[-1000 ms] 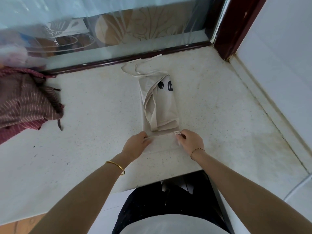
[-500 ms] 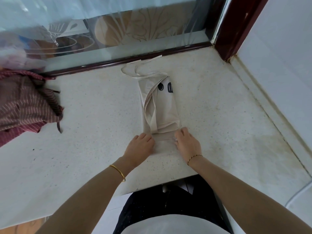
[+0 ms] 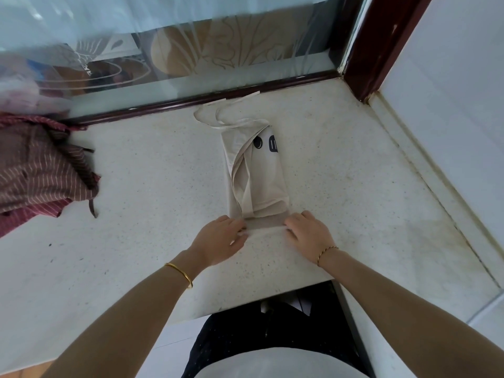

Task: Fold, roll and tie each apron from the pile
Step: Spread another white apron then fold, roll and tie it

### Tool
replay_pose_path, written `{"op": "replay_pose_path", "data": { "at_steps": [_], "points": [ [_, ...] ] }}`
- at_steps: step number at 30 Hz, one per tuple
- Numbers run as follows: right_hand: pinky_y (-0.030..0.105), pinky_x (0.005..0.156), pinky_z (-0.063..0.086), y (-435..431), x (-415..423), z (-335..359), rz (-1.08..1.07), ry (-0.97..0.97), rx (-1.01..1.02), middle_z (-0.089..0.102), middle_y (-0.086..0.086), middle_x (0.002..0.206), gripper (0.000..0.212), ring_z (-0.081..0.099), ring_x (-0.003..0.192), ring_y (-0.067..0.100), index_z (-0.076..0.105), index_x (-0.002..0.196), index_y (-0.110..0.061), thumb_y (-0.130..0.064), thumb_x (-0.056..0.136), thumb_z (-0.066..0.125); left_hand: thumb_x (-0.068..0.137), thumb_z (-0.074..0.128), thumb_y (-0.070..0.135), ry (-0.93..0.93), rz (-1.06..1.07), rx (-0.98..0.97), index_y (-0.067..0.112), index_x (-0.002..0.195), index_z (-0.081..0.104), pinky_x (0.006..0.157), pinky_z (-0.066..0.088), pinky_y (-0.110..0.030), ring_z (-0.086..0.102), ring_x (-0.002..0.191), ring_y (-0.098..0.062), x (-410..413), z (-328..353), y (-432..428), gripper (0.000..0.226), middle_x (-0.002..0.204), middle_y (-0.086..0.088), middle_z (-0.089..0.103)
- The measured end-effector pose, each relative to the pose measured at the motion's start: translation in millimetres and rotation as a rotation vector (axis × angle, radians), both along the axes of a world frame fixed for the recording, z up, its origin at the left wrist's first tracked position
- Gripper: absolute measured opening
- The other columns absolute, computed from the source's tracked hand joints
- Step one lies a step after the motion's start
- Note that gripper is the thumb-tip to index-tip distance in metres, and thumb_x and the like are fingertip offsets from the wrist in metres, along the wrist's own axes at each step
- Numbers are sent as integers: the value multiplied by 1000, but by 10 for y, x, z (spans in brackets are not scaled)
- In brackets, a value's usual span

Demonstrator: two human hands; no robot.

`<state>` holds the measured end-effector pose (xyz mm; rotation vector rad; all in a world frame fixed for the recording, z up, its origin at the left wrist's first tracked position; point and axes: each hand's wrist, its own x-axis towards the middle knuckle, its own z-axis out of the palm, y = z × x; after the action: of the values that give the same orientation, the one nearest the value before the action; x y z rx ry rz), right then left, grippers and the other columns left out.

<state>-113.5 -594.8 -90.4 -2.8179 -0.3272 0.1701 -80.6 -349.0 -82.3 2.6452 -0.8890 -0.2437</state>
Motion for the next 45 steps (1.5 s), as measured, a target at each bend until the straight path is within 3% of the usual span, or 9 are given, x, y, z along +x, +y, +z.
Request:
{"op": "replay_pose_path", "data": {
  "at_steps": [12, 17, 24, 29, 32, 36, 39, 42, 45],
  "points": [
    [23, 44, 26, 135, 74, 37, -387, 92, 155, 52, 3, 69, 20, 47, 57, 17, 37, 99, -12, -25, 95, 52, 98, 45, 32, 249, 401, -38, 13, 109, 44, 72, 53, -33, 61, 81, -23, 36, 0, -163, 22, 99, -4, 59],
    [27, 60, 40, 169, 116, 79, -372, 74, 134, 53, 2, 104, 34, 52, 71, 18, 40, 124, -12, -24, 95, 53, 97, 48, 28, 213, 439, -9, 10, 104, 43, 70, 50, -34, 56, 84, -24, 64, -32, -233, 20, 103, -5, 52],
    [28, 72, 48, 112, 118, -47, -242, 107, 109, 44, 3, 111, 25, 46, 101, 18, 62, 108, -12, -30, 95, 51, 65, 81, 7, -130, 231, 95, 9, 93, 51, 54, 54, -31, 52, 73, -23, 60, -156, -137, 41, 90, -10, 51],
    [27, 79, 43, 125, 189, -84, -193, 58, 79, 53, 5, 111, 21, 44, 103, 21, 61, 110, -8, -19, 95, 51, 77, 65, 15, -189, -102, 114, 17, 107, 53, 71, 56, -34, 56, 88, -22, 32, -173, -77, 32, 110, -3, 57],
    [30, 64, 42, 167, 168, -45, -162, -19, 19, 58, 7, 95, 19, 52, 91, 24, 58, 106, -8, -9, 87, 62, 77, 66, 39, -177, -157, 160, 21, 114, 53, 78, 55, -33, 58, 95, -20, 45, -162, -27, 43, 118, 0, 58],
    [21, 41, 30, 149, 139, -66, -68, -98, -14, 57, 7, 69, 35, 55, 57, 23, 59, 70, -7, 7, 50, 84, 78, 69, 31, -197, -174, 177, 22, 108, 59, 74, 55, -34, 62, 87, -19, 112, -140, -42, 33, 112, 1, 62],
    [33, 61, 52, 54, 114, -82, 36, -62, 15, 61, 9, 95, 17, 60, 81, 28, 67, 88, -3, -15, 78, 74, 83, 61, 23, -212, -164, 159, 20, 102, 64, 68, 56, -32, 62, 76, -17, 134, -128, -55, 19, 104, 2, 65],
    [35, 93, 44, -38, 85, -82, 66, 67, -13, 52, 3, 121, 46, 48, 107, 24, 60, 119, -9, -42, 87, 60, 85, 62, 16, -191, -108, 133, 16, 93, 67, 60, 55, -31, 60, 67, -17, 150, -128, -77, 10, 93, 0, 67],
    [34, 85, 45, -19, 129, -86, -33, 33, 61, 58, 5, 108, 26, 49, 100, 23, 62, 110, -9, -26, 92, 56, 93, 50, 18, -86, 4, 94, 13, 100, 64, 65, 51, -31, 58, 74, -19, 178, -93, -121, 17, 92, -1, 64]
  ]
}}
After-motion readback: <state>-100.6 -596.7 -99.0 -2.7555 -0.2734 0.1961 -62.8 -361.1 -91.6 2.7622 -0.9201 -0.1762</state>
